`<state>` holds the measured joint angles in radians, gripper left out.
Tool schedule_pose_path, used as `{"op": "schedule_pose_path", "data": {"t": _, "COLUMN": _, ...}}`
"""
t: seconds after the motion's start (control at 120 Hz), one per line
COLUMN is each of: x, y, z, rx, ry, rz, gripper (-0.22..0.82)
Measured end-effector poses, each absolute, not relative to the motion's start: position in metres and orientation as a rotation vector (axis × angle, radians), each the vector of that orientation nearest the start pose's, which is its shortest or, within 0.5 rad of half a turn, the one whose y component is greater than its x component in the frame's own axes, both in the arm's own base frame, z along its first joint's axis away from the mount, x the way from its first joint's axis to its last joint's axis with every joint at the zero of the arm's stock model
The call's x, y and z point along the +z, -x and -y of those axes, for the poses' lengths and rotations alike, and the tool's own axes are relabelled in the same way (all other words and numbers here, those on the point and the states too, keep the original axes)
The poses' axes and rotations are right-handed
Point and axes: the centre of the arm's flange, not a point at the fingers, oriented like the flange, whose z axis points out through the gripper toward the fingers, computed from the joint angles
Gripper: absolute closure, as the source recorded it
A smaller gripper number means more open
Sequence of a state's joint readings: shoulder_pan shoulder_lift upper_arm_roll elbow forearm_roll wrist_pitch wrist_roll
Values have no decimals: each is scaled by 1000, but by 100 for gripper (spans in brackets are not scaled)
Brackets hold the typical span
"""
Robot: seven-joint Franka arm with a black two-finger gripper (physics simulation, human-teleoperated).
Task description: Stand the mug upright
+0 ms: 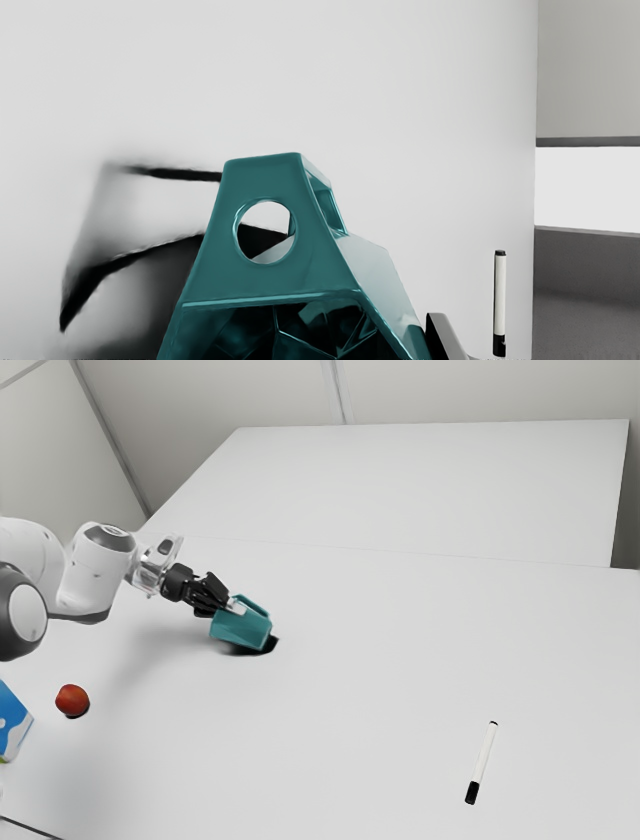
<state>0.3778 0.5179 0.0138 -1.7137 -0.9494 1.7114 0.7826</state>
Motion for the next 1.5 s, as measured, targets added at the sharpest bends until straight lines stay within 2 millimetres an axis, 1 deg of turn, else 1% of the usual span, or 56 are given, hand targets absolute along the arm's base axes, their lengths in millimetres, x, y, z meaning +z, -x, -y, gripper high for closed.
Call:
{"op": "schedule_pose_path", "data": {"t": 0.067, "x": 296, "y": -607, "z": -168, "rx": 105, "ry": -2153, "rz": -14, "gripper": 76}}
{"op": "schedule_pose_path", "data": {"t": 0.167, "x": 314, "y": -604, "z": -164, "rx": 127, "ry": -2161, "rz": 6, "gripper": 77}}
{"op": "schedule_pose_path", "data": {"t": 0.333, "x": 353, "y": -602, "z": -150, "rx": 164, "ry": -2191, "rz": 73, "gripper": 77}}
{"op": "schedule_pose_path", "data": {"t": 0.417, "x": 379, "y": -601, "z": -139, "rx": 166, "ry": -2243, "rz": 138, "gripper": 77}}
{"op": "schedule_pose_path", "data": {"t": 0.467, "x": 389, "y": -600, "z": -132, "rx": 153, "ry": -2282, "rz": 174, "gripper": 77}}
{"op": "schedule_pose_path", "data": {"t": 0.575, "x": 410, "y": -598, "z": -114, "rx": 109, "ry": -2377, "rz": 253, "gripper": 78}}
{"op": "schedule_pose_path", "data": {"t": 0.717, "x": 428, "y": -596, "z": -93, "rx": 45, "ry": -2495, "rz": 312, "gripper": 78}}
{"op": "schedule_pose_path", "data": {"t": 0.833, "x": 439, "y": -598, "z": -65, "rx": 15, "ry": -2589, "rz": 368, "gripper": 78}}
{"op": "schedule_pose_path", "data": {"t": 0.908, "x": 450, "y": -597, "z": -47, "rx": 4, "ry": -2651, "rz": 403, "gripper": 78}}
{"op": "schedule_pose_path", "data": {"t": 0.992, "x": 462, "y": -594, "z": -31, "rx": -6, "ry": -2723, "rz": 427, "gripper": 78}}
{"op": "schedule_pose_path", "data": {"t": 1.1, "x": 461, "y": -584, "z": -14, "rx": -18, "ry": -2792, "rz": 416, "gripper": 78}}
{"op": "schedule_pose_path", "data": {"t": 1.283, "x": 453, "y": -567, "z": -5, "rx": 6, "ry": -2885, "rz": 340, "gripper": 78}}
{"op": "schedule_pose_path", "data": {"t": 1.383, "x": 439, "y": -560, "z": -1, "rx": 23, "ry": -2923, "rz": 297, "gripper": 78}}
{"op": "schedule_pose_path", "data": {"t": 1.5, "x": 424, "y": -557, "z": 3, "rx": 67, "ry": -2968, "rz": 262, "gripper": 78}}
